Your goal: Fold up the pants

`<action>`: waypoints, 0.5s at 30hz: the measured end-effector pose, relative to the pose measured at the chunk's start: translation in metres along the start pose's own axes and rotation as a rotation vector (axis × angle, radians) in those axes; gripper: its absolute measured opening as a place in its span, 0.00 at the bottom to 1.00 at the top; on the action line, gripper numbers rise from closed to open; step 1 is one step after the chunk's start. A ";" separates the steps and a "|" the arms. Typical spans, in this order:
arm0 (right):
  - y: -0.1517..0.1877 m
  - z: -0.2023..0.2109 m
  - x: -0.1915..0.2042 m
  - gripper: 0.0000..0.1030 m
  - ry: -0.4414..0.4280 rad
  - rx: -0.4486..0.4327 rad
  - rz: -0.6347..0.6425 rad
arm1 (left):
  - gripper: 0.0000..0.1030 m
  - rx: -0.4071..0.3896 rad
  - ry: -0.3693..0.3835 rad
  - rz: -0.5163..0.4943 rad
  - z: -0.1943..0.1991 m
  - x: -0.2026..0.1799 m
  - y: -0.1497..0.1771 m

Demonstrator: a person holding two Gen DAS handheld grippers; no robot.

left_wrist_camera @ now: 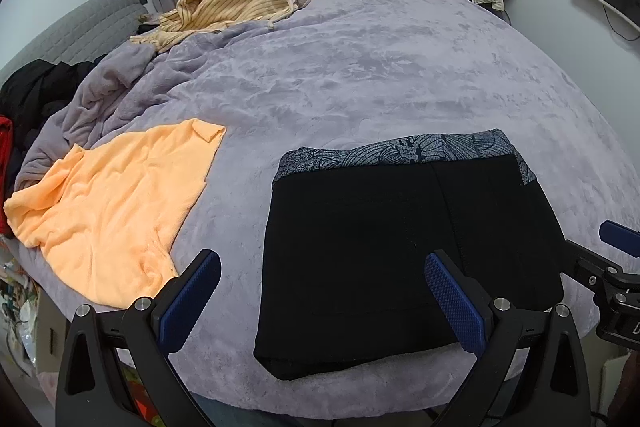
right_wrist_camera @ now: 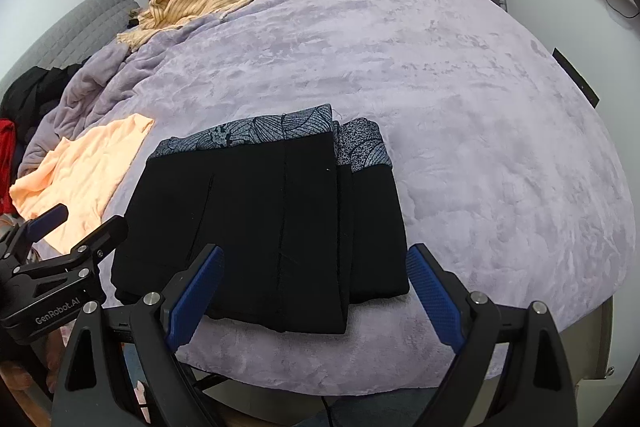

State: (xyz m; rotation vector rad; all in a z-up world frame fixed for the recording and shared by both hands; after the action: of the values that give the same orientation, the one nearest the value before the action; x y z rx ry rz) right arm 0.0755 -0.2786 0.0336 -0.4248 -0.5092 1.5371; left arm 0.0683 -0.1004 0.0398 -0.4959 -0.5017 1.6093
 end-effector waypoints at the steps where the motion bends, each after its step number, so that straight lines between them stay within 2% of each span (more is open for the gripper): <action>1: 0.000 -0.001 0.001 0.91 0.005 0.004 0.004 | 0.99 0.003 -0.002 0.000 -0.001 0.000 0.001; 15: 0.004 -0.017 0.005 0.91 0.012 0.049 0.022 | 0.99 0.026 -0.006 0.016 -0.011 0.001 0.005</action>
State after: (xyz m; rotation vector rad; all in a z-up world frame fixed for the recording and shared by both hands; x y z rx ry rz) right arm 0.0818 -0.2729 0.0174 -0.4028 -0.4576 1.5639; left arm 0.0708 -0.0990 0.0277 -0.4771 -0.4822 1.6306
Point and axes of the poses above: each gripper's, at about its wrist camera, not at the fingertips, and z roughly against the way its jaws point, x to its left, y to its underside, the point moved 8 cm from there along -z, roughly the way its jaws point, and after that the axes turned 11 degrees about z, right-handed, at the moved point
